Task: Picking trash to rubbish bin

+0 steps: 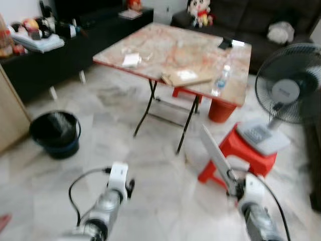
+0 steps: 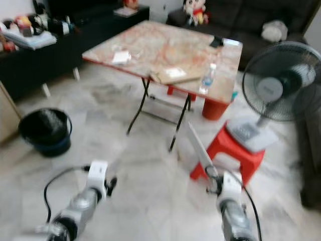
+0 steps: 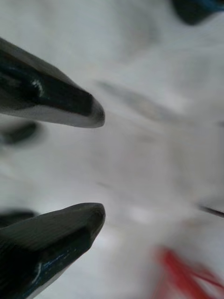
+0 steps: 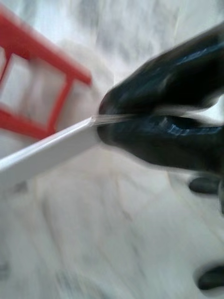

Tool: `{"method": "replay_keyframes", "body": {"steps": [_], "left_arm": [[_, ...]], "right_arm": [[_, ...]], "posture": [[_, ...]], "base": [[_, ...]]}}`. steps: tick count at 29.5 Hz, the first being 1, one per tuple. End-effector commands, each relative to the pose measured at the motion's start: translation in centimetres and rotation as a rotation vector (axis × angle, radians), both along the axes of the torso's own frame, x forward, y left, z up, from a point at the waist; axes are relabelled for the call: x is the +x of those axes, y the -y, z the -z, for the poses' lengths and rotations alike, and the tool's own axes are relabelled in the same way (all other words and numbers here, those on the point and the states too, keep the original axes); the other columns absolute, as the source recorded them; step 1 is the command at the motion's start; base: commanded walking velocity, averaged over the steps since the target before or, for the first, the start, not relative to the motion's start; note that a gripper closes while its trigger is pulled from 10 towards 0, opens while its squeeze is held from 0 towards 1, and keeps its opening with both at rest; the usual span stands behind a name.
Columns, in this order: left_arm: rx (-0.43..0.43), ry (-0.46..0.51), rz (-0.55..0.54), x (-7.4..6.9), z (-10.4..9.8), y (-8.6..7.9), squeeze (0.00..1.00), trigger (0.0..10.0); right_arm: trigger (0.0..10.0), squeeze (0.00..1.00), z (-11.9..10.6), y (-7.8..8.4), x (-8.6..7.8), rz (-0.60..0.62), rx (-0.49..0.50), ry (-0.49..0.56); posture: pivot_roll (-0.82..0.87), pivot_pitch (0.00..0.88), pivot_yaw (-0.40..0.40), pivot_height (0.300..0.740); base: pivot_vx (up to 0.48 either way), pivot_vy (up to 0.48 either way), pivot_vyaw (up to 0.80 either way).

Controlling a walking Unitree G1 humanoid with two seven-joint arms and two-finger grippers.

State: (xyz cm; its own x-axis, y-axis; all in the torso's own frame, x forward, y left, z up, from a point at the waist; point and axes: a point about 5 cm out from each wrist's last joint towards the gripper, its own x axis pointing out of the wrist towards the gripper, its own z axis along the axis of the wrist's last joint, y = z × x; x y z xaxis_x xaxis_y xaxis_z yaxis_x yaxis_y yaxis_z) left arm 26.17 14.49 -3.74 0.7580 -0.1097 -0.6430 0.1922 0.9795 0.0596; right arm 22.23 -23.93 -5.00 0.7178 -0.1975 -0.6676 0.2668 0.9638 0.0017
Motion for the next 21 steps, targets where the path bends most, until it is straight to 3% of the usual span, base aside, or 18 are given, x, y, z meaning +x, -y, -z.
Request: {"method": "replay_keyframes", "body": {"steps": [1, 5, 9, 18, 21], "left_arm": [[0.052, -0.103, 0.070, -1.8, 1.5, 0.4, 0.00, 10.0], [0.072, -0.166, 0.081, -3.7, 2.7, -0.1, 0.00, 10.0], [0.081, -0.207, 0.064, -4.9, 3.4, -0.7, 0.00, 10.0], [0.077, -0.229, 0.021, -6.1, 4.0, -1.4, 0.00, 10.0], [0.083, -0.236, 0.019, -6.2, 4.1, -1.4, 0.00, 10.0]], "right_arm": [[10.0, 0.00, 0.3, 0.3, -0.6, 0.022, -0.007, -0.029], [10.0, 0.00, 1.5, -0.1, -2.3, 0.030, 0.001, -0.096], [10.0, 0.00, 1.9, -0.2, -2.9, 0.032, 0.003, -0.120], [10.0, 0.00, 2.0, -0.3, -3.1, 0.017, -0.004, -0.143], [10.0, 0.00, 2.1, -0.3, -3.2, 0.004, -0.022, -0.161]], "posture": [[-0.02, 0.026, -0.112, 0.740], [-0.01, 0.023, -0.111, 0.740], [-0.01, 0.017, -0.110, 0.740], [-0.01, 0.008, -0.109, 0.740], [-0.01, 0.008, -0.109, 0.740]], "base": [[0.000, 0.000, 0.00], [0.000, 0.000, 0.00], [0.000, 0.000, 0.00], [0.000, 0.000, 0.00], [0.000, 0.000, 0.76]]}}
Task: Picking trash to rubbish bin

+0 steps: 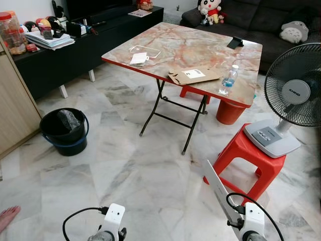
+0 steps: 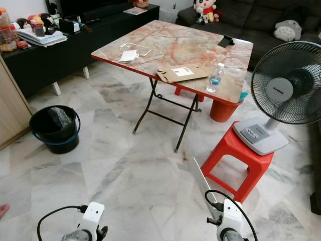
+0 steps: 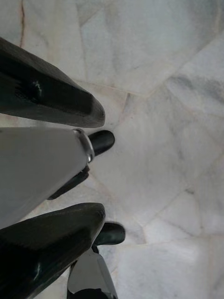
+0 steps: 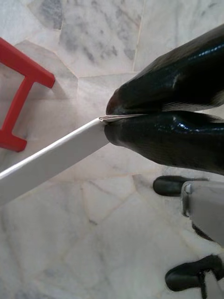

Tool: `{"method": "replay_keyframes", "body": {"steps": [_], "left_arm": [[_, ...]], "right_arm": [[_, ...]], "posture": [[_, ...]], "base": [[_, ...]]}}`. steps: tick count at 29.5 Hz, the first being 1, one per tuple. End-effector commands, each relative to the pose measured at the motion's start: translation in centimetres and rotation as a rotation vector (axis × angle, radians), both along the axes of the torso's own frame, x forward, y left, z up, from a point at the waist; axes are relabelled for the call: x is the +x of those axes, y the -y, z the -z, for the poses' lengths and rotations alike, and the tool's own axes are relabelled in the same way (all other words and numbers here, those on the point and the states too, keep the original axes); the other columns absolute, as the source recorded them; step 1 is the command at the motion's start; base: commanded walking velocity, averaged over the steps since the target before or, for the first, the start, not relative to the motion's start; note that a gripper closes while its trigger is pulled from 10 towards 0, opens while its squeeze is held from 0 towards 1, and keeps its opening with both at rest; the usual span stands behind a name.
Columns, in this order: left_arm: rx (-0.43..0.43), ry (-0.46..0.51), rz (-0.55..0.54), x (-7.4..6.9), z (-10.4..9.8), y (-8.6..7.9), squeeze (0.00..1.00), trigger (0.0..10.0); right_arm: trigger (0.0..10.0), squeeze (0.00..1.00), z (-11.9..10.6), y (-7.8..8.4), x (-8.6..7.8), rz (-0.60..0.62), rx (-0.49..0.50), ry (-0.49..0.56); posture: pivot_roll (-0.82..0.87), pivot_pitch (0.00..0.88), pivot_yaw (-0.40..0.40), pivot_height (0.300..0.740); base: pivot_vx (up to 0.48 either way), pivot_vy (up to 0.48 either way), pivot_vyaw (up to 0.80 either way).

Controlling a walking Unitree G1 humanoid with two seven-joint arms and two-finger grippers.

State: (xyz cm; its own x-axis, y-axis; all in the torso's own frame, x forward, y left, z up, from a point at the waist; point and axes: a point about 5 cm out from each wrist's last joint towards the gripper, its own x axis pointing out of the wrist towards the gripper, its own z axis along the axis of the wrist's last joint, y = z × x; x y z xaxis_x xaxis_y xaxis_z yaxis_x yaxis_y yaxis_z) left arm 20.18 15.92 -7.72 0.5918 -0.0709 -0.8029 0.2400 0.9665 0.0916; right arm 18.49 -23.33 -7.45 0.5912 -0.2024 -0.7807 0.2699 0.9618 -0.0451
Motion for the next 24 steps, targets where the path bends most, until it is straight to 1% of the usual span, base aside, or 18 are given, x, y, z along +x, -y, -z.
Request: {"method": "replay_keyframes", "body": {"steps": [1, 6, 12, 15, 21, 23, 24], "left_arm": [[0.000, -0.012, -0.019, -0.3, 0.2, 0.0, 0.00, 10.0], [0.003, -0.010, -0.029, -0.2, 0.1, -0.1, 0.00, 10.0], [0.008, -0.006, -0.009, -0.1, 0.1, 0.3, 0.00, 10.0], [0.010, 0.000, -0.026, 0.0, 0.1, 0.2, 0.00, 10.0], [0.009, 0.001, -0.026, 0.0, 0.0, 0.3, 0.00, 10.0], [0.008, 0.000, -0.021, 0.0, 0.0, 0.3, 0.00, 10.0], [0.007, -0.001, -0.020, 0.0, 0.0, 0.3, 0.00, 10.0]], "right_arm": [[10.0, 0.00, -0.2, 0.3, 0.3, -0.002, -0.034, -0.008], [10.0, 0.00, -0.1, 0.4, 0.1, 0.013, -0.040, -0.016], [10.0, 0.00, 0.1, 0.4, -0.3, 0.023, -0.026, -0.035], [10.0, 0.00, 0.2, 0.2, -0.4, 0.028, -0.003, -0.033], [10.0, 0.00, 0.2, 0.2, -0.4, 0.010, -0.019, -0.045], [10.0, 0.00, 0.5, 0.1, -0.8, -0.033, -0.044, -0.080], [10.0, 0.00, 0.5, 0.0, -0.9, -0.027, -0.041, -0.084]], "posture": [[-0.01, 0.000, -0.112, 0.740], [-0.01, 0.000, -0.109, 0.740], [-0.01, 0.000, -0.109, 0.740], [-0.01, 0.007, -0.115, 0.740], [0.00, 0.016, -0.117, 0.740], [0.00, 0.021, -0.116, 0.740], [0.00, 0.021, -0.117, 0.740]], "base": [[0.000, 0.000, 0.80], [0.000, 0.000, 0.80], [0.000, 0.000, 0.78], [0.284, 0.000, 0.00], [0.337, 0.000, 0.00], [0.349, 0.000, 0.80], [0.345, 0.000, 0.80]]}}
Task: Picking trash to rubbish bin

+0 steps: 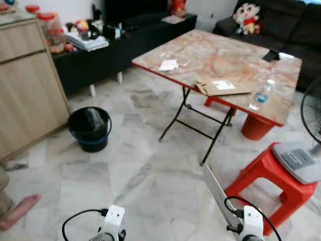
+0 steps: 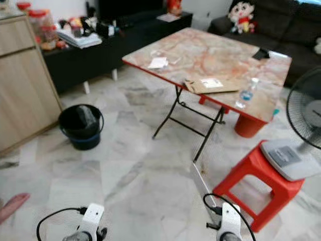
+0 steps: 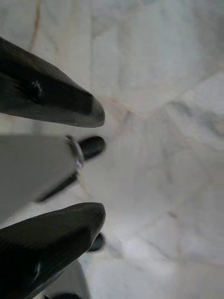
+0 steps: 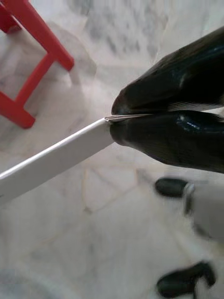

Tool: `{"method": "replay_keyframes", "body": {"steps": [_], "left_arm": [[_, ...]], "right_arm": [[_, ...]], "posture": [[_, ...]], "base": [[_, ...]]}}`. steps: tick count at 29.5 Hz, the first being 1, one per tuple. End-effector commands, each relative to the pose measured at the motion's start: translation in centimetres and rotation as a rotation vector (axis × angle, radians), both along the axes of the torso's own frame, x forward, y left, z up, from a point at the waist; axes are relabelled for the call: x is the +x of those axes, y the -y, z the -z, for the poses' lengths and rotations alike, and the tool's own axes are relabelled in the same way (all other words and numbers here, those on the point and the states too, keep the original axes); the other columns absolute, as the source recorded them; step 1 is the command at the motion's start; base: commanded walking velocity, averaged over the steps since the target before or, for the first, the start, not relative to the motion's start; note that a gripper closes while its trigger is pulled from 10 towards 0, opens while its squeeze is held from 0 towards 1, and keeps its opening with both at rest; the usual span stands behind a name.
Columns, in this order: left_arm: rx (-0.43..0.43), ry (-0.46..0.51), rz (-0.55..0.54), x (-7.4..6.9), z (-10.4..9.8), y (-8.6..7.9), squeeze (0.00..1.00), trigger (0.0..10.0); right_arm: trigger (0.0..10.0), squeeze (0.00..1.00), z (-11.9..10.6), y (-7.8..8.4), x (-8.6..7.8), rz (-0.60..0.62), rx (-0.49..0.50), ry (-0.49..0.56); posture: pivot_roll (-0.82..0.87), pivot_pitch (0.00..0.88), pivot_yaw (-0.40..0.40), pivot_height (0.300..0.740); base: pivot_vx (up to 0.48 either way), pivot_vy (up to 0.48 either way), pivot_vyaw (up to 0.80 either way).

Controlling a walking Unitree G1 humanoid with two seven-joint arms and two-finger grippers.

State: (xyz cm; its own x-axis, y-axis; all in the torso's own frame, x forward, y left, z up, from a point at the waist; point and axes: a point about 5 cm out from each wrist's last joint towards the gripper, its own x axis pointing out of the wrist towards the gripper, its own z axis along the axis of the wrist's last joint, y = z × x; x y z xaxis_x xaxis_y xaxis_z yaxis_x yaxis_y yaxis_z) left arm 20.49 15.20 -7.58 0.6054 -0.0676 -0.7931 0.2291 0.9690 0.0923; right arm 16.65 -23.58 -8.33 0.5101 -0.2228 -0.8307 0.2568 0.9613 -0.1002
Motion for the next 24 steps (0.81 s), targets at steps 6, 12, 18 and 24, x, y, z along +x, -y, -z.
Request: {"method": "replay_keyframes", "body": {"steps": [6, 12, 18, 24], "left_arm": [[0.012, -0.017, -0.010, -0.32, 0.18, -0.44, 0.00, 10.0], [0.012, -0.019, -0.008, -0.36, 0.21, -0.41, 0.00, 10.0], [0.012, -0.020, -0.008, -0.40, 0.23, -0.39, 0.00, 10.0], [0.011, -0.021, -0.009, -0.44, 0.25, -0.40, 0.00, 10.0]], "right_arm": [[10.0, 0.00, -0.32, -0.07, 0.73, 0.011, 0.008, 0.026], [10.0, 0.00, -0.36, -0.02, 0.79, 0.018, 0.012, 0.033], [10.0, 0.00, -0.44, -0.16, 1.02, -0.010, 0.003, 0.038], [10.0, 0.00, -0.52, -0.24, 1.22, 0.001, 0.011, 0.048]], "posture": [[0.00, 0.030, -0.119, 0.740], [0.00, 0.034, -0.121, 0.740], [0.00, 0.037, -0.122, 0.740], [0.00, 0.039, -0.123, 0.740]], "base": [[0.357, 0.000, 0.67], [0.366, 0.000, 0.00], [0.368, 0.000, 0.23], [0.365, 0.000, 0.75]]}}
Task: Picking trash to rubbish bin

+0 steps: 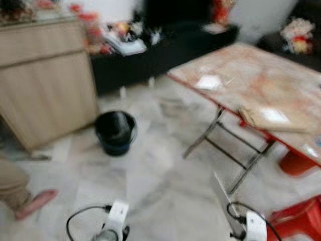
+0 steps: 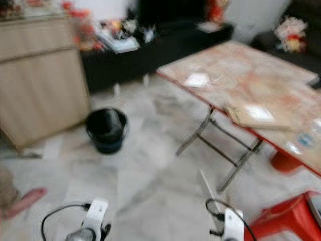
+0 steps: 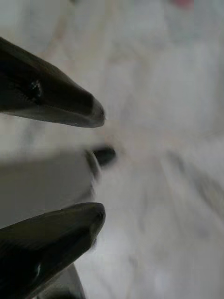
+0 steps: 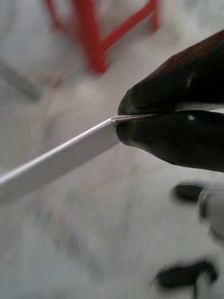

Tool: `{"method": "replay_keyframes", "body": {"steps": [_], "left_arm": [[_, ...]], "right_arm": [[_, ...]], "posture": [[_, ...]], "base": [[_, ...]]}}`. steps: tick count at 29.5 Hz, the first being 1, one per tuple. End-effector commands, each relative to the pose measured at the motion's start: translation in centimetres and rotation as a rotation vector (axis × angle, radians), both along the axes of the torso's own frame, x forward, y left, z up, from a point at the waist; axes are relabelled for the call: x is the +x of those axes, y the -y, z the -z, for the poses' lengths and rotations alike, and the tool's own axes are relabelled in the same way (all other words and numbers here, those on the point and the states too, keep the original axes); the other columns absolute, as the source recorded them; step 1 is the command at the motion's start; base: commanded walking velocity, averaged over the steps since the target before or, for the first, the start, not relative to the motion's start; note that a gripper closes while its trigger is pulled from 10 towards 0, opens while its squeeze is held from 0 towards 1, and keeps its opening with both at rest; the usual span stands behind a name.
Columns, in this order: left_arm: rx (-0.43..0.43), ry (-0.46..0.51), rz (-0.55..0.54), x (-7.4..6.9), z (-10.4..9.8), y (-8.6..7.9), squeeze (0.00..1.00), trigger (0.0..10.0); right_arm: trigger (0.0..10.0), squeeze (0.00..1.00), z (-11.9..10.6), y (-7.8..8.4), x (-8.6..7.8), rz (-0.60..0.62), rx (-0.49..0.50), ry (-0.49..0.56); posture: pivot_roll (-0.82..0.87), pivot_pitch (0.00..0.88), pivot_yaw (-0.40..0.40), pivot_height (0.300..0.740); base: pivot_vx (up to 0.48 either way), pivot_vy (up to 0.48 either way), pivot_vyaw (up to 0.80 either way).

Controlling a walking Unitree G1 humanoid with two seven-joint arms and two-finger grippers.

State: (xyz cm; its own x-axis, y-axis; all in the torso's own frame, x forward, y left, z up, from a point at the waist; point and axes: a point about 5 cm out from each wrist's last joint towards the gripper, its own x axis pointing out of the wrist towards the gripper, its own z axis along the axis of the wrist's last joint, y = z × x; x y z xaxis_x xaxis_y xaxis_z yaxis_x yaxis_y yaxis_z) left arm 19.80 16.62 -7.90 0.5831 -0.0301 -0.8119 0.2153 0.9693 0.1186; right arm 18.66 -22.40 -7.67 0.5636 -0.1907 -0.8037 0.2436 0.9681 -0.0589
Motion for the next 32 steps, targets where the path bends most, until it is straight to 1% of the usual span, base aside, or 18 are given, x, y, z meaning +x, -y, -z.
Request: {"method": "replay_keyframes", "body": {"steps": [1, 4, 8, 15, 32], "left_arm": [[-0.023, 0.008, 0.008, 0.24, -0.07, 1.03, 0.00, 10.0], [-0.023, 0.008, 0.007, 0.24, -0.07, 1.03, 0.00, 10.0], [-0.025, 0.006, 0.007, 0.18, -0.04, 1.08, 0.00, 10.0], [-0.024, 0.006, 0.006, 0.12, -0.01, 1.08, 0.00, 10.0], [-0.024, 0.008, 0.004, 0.16, -0.03, 1.07, 0.00, 10.0]], "right_arm": [[10.0, 0.00, 0.14, 0.95, -0.79, 0.020, -0.015, -0.013], [10.0, 0.00, 0.11, 1.04, -0.77, 0.039, -0.009, -0.008], [10.0, 0.00, 0.01, 1.10, -0.59, 0.021, -0.020, -0.006], [10.0, 0.00, -0.06, 1.02, -0.42, 0.020, -0.019, 0.000], [10.0, 0.00, -0.01, 1.11, -0.57, 0.052, -0.013, 0.007]], "posture": [[0.00, 0.039, -0.123, 0.740], [0.00, 0.041, -0.124, 0.740], [0.00, 0.041, -0.124, 0.740], [0.00, 0.041, -0.124, 0.740], [0.00, 0.047, -0.127, 0.740]], "base": [[0.364, 0.000, 0.52], [0.364, 0.000, 0.00], [0.367, 0.000, 0.00], [0.365, 0.000, 0.64], [0.354, 0.000, 0.00]]}}
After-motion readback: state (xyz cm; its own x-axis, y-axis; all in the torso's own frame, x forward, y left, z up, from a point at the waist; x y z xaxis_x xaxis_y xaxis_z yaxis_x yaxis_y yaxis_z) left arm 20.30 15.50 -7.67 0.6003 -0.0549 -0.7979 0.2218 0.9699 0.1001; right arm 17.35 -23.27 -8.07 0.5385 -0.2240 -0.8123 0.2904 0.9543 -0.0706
